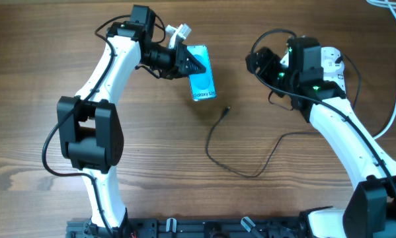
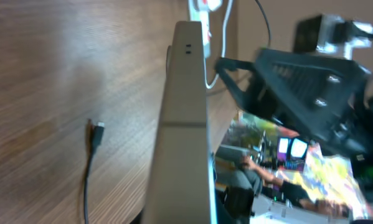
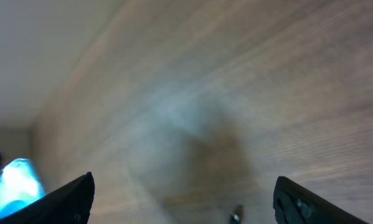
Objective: Plug charger to phone and switch on socket
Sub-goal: 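Release the right gripper and pull it back from the phone, then lower the right gripper onto the black cable's USB-C end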
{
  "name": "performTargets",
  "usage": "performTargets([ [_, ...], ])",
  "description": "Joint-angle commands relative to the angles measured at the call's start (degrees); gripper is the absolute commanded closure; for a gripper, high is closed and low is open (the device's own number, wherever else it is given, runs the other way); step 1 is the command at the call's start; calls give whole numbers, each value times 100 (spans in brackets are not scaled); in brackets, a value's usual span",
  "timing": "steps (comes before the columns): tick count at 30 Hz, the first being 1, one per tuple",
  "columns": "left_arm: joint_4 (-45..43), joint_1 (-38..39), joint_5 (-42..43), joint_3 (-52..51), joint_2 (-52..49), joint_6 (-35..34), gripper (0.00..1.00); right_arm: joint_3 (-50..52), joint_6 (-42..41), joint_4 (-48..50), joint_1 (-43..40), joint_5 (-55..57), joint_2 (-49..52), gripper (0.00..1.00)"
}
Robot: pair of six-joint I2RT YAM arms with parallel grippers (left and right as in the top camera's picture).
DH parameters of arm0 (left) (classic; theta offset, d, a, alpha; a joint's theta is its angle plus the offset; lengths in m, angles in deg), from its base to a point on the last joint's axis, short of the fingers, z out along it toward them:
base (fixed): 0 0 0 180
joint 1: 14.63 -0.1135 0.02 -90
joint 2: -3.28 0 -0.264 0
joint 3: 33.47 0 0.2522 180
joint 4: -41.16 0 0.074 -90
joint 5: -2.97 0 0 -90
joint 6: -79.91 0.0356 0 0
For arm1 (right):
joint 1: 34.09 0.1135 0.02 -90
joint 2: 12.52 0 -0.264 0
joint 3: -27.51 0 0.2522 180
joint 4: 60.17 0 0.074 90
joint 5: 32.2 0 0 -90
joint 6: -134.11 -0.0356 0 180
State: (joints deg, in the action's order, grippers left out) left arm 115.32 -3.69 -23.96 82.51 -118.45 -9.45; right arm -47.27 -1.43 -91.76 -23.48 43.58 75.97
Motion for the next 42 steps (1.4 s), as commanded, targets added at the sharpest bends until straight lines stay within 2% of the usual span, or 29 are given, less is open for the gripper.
performTargets([
  [1,76,-175,442,13,13,774,96,-79,337,-203,-9,-96,20,8],
  [9,72,-894,1283,13,13,798,96,-63,328,-328,116,-649,551,25],
  [13,74,-914,1300,13,13,791,96,-63,306,-284,372,-645,852,34],
  [16,74,-914,1298,13,13,732,96,-63,184,-275,520,-645,1143,46],
  [22,50,-920,1246,13,13,332,96,-57,31,-168,752,-638,1508,60],
  [29,7,-920,518,13,13,-295,96,-57,-116,-170,857,-623,1788,61],
  [39,-87,-927,236,13,13,-463,96,-37,-415,-190,1071,-444,1808,67],
  [41,-168,-927,175,13,13,-627,96,-37,-420,-201,1158,-350,1808,67],
  [42,-260,-927,109,13,13,-813,96,-37,-431,-245,1213,-323,1808,71],
])
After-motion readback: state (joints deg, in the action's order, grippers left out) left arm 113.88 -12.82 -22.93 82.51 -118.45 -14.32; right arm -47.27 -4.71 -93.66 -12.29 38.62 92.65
